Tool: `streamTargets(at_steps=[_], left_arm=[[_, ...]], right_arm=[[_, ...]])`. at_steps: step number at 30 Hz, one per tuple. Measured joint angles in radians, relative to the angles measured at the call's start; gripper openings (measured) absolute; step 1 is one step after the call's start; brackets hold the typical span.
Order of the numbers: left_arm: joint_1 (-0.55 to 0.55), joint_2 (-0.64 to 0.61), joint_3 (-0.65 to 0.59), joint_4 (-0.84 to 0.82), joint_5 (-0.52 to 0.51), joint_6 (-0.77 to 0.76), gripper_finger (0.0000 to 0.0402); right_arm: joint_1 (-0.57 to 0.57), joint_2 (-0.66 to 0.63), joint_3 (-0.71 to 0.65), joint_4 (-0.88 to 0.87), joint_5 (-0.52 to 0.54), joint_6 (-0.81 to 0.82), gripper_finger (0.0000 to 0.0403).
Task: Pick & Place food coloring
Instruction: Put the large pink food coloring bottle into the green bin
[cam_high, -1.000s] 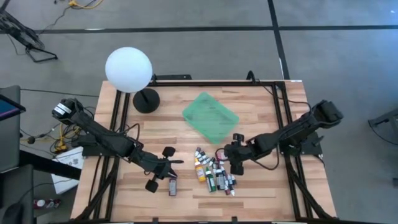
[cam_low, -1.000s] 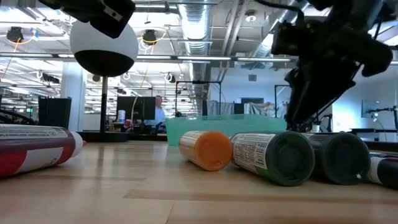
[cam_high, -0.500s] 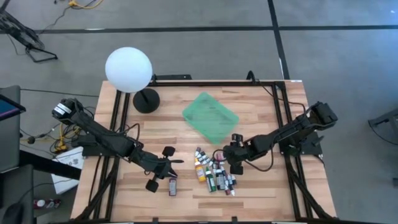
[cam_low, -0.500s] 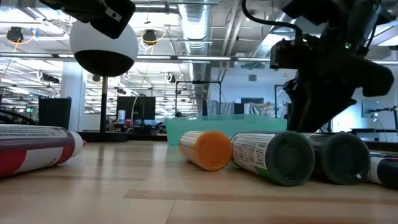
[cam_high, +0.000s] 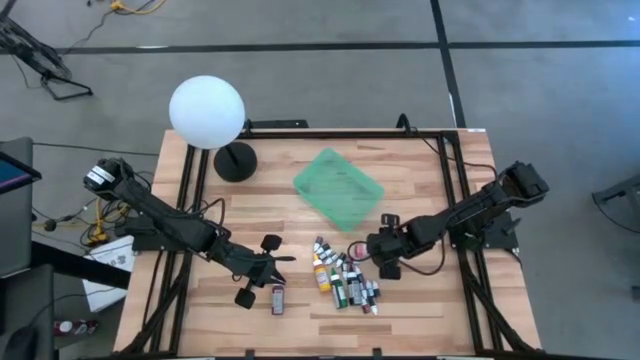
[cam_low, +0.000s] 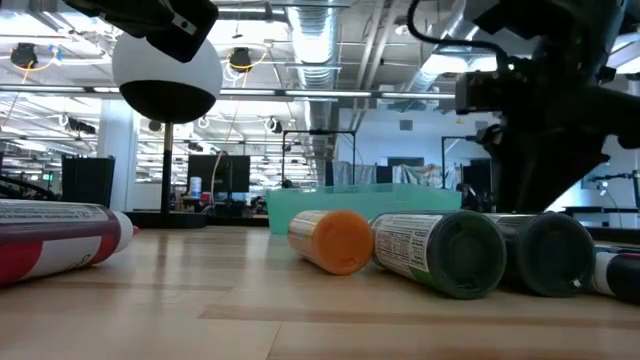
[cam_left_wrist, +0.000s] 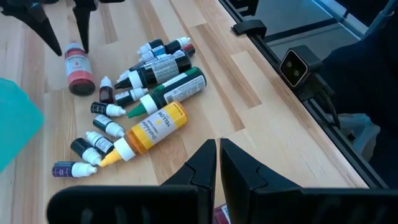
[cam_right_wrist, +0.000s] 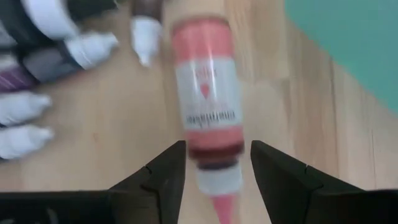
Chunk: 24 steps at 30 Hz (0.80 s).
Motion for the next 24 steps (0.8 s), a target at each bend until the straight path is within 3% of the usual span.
streamTargets(at_steps=[24], left_arm=[[0.0, 0.0, 0.0, 0.001, 0.0, -0.012, 0.0016]], right_arm=[[0.012, 0.009, -0.01, -0.152, -0.021, 0.063, 0.0152]])
